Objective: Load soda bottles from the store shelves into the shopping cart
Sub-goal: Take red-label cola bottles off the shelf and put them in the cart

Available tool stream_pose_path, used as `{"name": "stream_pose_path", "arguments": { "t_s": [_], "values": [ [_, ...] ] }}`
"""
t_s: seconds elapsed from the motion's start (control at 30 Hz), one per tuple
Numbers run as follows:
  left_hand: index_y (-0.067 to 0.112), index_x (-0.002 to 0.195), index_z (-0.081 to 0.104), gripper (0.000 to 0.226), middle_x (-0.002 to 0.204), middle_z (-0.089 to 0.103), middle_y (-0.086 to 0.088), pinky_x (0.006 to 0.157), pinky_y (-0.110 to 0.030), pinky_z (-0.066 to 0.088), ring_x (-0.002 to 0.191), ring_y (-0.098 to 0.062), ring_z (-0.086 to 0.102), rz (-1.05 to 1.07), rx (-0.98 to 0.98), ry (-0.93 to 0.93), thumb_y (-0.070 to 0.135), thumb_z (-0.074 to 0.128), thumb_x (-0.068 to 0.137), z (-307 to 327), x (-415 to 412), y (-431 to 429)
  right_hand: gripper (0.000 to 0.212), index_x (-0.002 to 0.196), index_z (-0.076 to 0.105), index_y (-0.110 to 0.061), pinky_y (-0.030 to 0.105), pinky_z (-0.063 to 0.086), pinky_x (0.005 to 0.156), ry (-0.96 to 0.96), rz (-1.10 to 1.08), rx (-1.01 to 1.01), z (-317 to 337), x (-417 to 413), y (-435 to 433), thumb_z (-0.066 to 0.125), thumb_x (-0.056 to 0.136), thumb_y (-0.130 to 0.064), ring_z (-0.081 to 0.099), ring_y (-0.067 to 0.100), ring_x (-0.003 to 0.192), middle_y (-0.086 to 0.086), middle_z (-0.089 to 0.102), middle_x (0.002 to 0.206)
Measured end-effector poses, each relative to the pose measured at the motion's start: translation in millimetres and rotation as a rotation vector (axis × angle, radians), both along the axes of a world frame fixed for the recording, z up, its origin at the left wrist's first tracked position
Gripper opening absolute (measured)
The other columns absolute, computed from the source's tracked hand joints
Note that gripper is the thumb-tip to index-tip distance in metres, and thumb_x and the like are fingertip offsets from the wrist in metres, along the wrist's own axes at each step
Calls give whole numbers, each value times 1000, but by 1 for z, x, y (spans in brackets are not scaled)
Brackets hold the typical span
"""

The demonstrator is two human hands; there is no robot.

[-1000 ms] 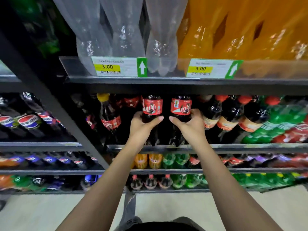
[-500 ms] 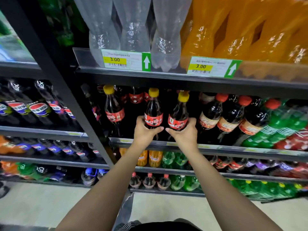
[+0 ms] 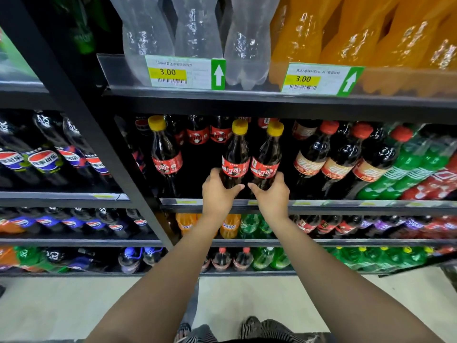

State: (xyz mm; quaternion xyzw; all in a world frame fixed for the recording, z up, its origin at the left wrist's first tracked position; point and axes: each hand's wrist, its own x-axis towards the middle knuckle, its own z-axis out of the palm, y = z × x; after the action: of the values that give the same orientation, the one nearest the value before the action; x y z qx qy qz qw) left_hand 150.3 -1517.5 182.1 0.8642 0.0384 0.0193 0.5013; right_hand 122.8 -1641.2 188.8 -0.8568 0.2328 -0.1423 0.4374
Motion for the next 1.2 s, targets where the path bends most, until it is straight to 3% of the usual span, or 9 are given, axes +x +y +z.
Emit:
{"name": "stream_pose_path", "arguments": {
  "t_s": [0.2, 0.43, 0.6, 0.93, 1.0, 1.1, 1.2],
  "values": [
    [0, 108, 52, 52, 100, 64, -15, 73, -35, 51, 93, -29, 63, 73, 78, 3, 29, 81, 76, 5, 14, -23, 51, 110, 49, 2, 25, 43, 66, 32, -47, -45, 6, 18, -6, 78, 77, -24, 63, 28, 90, 16, 64, 99],
    [2, 124, 50, 56, 120, 54, -18, 83, -36, 45, 106, -35, 57, 128, 106, 12, 28, 76, 81, 7, 43, -48, 53, 115, 50, 3, 19, 40, 71, 14, -67, -23, 5, 50, -21, 78, 76, -20, 63, 30, 101, 18, 64, 110],
    [1, 119, 52, 52, 120, 56, -18, 84, -34, 46, 106, -33, 58, 161, 158, -9, 30, 75, 82, 5, 61, -59, 54, 118, 51, 3, 8, 32, 69, -8, -50, -10, 0, 73, -30, 78, 77, -20, 61, 26, 105, 16, 64, 113],
    [2, 118, 52, 45, 120, 56, -16, 84, -36, 47, 107, -34, 59, 246, 189, -24, 28, 70, 86, 2, 84, -81, 59, 124, 49, -3, 35, 46, 98, -23, -8, -1, -10, 106, -43, 76, 77, -25, 55, 28, 117, 15, 60, 121],
    [3, 118, 52, 44, 120, 56, -16, 82, -34, 47, 106, -33, 59, 263, 191, -32, 29, 70, 87, 2, 85, -83, 60, 126, 47, -3, 29, 44, 97, -18, -5, 2, -11, 107, -44, 75, 78, -26, 55, 28, 117, 14, 59, 122],
    [3, 118, 53, 43, 120, 57, -15, 81, -32, 46, 106, -32, 59, 276, 197, -35, 29, 68, 88, 2, 84, -85, 59, 129, 44, -4, 14, 29, 83, 9, -3, -14, -10, 106, -44, 72, 82, -25, 52, 26, 120, 13, 57, 126],
    [2, 116, 54, 43, 119, 58, -15, 82, -33, 45, 107, -31, 59, 277, 200, 4, 30, 68, 87, 3, 83, -86, 59, 130, 43, -1, 16, 33, 80, 45, 6, -1, -9, 103, -44, 71, 82, -22, 53, 27, 119, 15, 57, 126]
  ]
}}
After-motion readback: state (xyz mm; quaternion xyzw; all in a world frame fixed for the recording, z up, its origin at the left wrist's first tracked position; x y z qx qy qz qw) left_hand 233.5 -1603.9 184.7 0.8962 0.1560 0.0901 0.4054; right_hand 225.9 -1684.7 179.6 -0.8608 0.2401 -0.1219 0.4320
